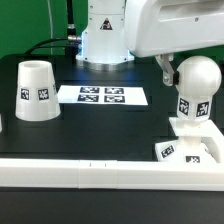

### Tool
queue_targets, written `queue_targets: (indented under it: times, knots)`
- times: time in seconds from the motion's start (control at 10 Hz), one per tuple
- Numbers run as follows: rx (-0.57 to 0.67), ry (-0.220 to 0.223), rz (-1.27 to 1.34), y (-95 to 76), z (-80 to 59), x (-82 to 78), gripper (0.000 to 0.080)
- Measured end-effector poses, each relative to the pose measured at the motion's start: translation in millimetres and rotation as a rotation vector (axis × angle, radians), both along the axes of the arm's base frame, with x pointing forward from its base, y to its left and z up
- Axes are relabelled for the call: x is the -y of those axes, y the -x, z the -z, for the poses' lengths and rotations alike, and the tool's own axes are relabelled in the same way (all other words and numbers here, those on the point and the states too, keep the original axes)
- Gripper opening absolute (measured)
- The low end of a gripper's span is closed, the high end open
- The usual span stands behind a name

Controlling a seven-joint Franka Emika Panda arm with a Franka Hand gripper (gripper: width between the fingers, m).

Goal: Assemble lamp

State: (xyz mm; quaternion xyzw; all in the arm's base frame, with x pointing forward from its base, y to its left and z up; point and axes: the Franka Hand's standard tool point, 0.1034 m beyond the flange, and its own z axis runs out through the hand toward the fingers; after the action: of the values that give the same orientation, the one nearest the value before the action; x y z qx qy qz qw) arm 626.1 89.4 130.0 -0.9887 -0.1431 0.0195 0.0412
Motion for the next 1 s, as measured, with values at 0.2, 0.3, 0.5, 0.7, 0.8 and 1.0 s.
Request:
queue_targets:
  times: [0.2,0.3,0.5,0.7,0.8,1.0]
  knots:
    - [-0.003,0.0,0.0,0.6,3.0,-0.3,0.0698]
    - [-0.003,0.0,-0.001,0.7,4.6,-0.5,0.0698]
    - [-0.006,0.0,-0.005,1.4,6.7,-0.3,0.0698]
    - [-0.007,0.0,-0.005,1.4,6.8,-0.3,0.0698]
    - [-0.008,0.0,0.011,1.4,6.8,-0.4,0.0577]
    - [-0.008,0.0,0.018,1.4,6.9,-0.4,0.0577]
